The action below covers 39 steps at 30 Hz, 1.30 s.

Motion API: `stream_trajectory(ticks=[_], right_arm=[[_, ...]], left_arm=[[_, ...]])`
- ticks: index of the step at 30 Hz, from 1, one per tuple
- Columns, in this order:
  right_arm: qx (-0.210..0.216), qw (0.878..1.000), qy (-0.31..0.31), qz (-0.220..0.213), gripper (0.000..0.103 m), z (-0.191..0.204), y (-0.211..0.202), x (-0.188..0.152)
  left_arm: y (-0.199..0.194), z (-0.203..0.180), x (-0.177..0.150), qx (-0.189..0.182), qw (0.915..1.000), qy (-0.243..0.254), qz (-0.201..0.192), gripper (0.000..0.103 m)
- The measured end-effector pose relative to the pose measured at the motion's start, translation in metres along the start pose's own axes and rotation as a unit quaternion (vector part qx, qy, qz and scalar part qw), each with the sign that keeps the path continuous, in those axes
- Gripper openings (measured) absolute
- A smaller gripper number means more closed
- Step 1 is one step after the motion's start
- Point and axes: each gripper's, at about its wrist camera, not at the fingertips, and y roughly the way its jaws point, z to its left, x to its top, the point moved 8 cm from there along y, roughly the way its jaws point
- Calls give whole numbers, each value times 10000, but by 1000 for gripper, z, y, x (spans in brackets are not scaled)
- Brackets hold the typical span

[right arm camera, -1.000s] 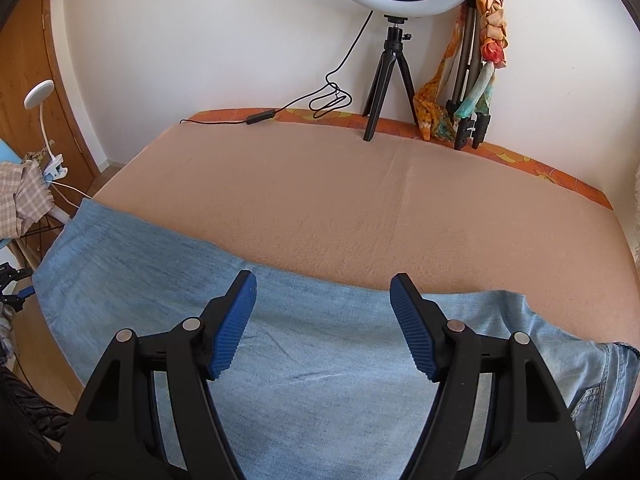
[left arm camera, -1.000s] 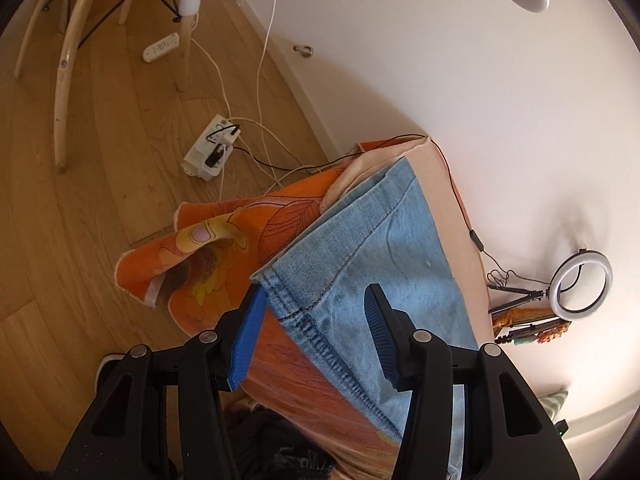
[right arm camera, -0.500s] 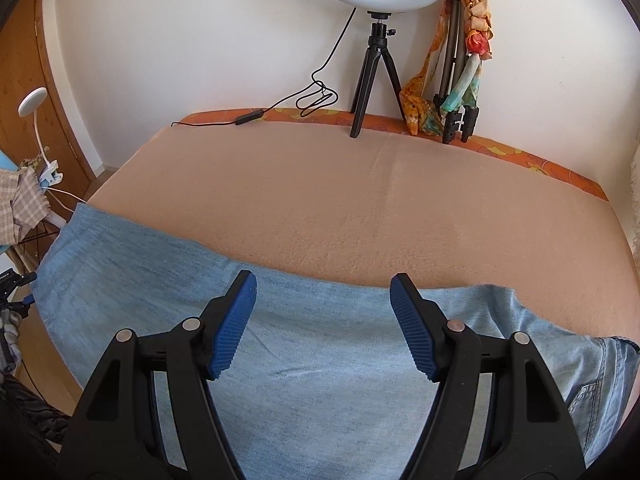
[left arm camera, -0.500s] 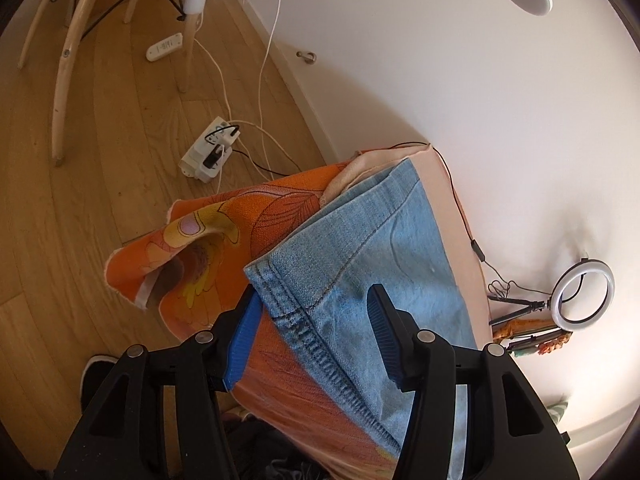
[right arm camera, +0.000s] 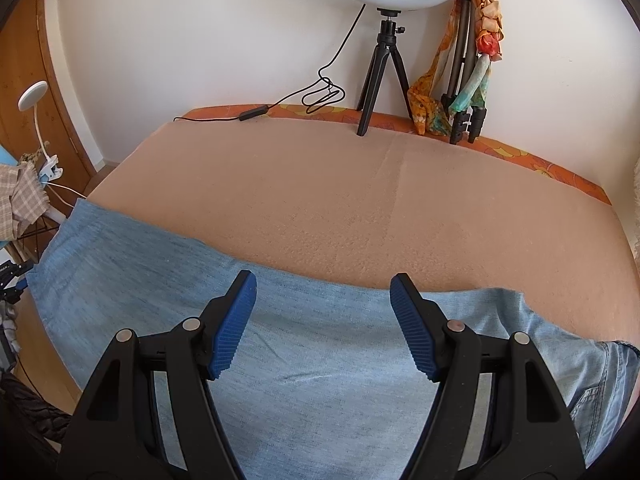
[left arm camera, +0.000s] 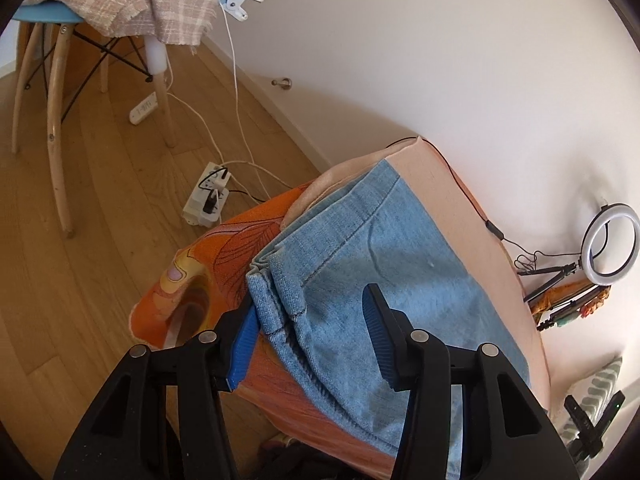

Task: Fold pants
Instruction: 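Move the left gripper to the jeans leg hem and close on it, then close the right gripper on the jeans edge beside the left gripper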

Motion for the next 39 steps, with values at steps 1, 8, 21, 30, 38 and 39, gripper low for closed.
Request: stream_trajectory(ticks=[1,8,21,30,38,39], right_arm=[[0,10000,-18,-6,72,1,0,0],[15,10000,-77,18,72,6,1,-2],[82,9987,-487,94,72,30,6,-7],[471,9980,-397,109,72,58,2,-9],[1964,9792,-97,500,76,142,13,2],[2206,9736,23,594,77,155,19,6]], left_arm=[[1,0,0,95,9999,91,-8,31],[0,-17,4,420,9929,1044,-374,14],[9,-2,5,193,9989,404,-153,18],[-9,-44,4,-30,9931,1132,-321,12],[-15,-125,-31,-490,9594,2772,-140,11],[-14,-131,-39,-581,9559,2878,-73,11]])
